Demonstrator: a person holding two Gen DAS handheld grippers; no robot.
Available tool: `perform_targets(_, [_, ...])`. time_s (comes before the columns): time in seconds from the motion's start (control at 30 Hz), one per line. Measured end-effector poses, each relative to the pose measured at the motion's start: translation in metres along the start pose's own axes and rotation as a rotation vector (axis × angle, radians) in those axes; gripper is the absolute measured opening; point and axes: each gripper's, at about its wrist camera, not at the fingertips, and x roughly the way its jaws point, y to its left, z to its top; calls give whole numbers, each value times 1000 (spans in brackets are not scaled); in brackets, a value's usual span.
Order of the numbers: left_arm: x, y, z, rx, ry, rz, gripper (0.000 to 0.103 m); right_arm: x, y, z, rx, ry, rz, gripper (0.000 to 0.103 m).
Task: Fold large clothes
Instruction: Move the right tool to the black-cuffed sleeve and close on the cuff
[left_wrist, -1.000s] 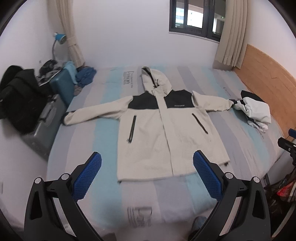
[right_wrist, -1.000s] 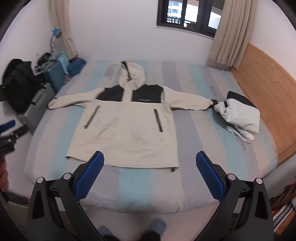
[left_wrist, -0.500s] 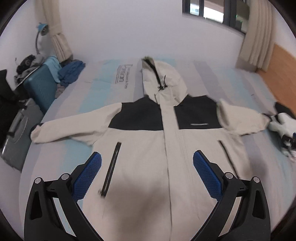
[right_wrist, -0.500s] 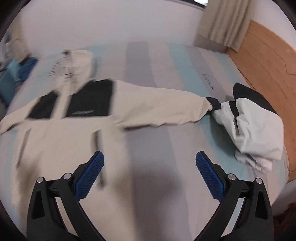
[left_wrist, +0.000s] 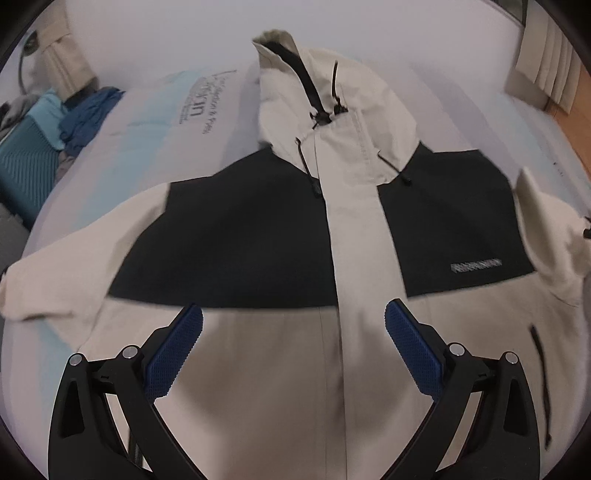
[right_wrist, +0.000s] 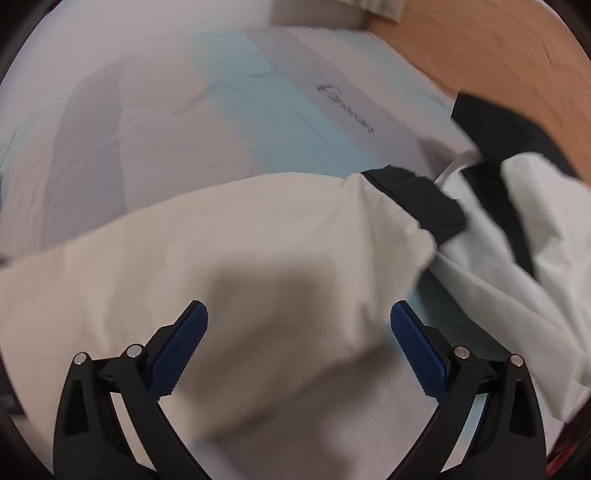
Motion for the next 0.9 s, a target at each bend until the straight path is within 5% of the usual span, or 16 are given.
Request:
perform_targets(0.27, [55, 3, 18, -15, 26, 10, 96, 51, -31, 16, 205, 57, 38, 94])
perform_targets(0.43, [75, 8, 23, -44, 36, 10, 96, 48, -28, 19, 139, 35, 53, 41])
perform_targets(0.53, [75, 8, 22, -35, 25, 18, 96, 41, -37, 20, 161, 30, 72, 18])
perform_targets(0.77, [65, 16, 20, -41, 7, 32, 95, 2, -26, 23, 109, -38, 93, 12])
perform_targets(0.9, [64, 21, 16, -45, 20, 43, 95, 1, -35, 15, 104, -8, 113, 6])
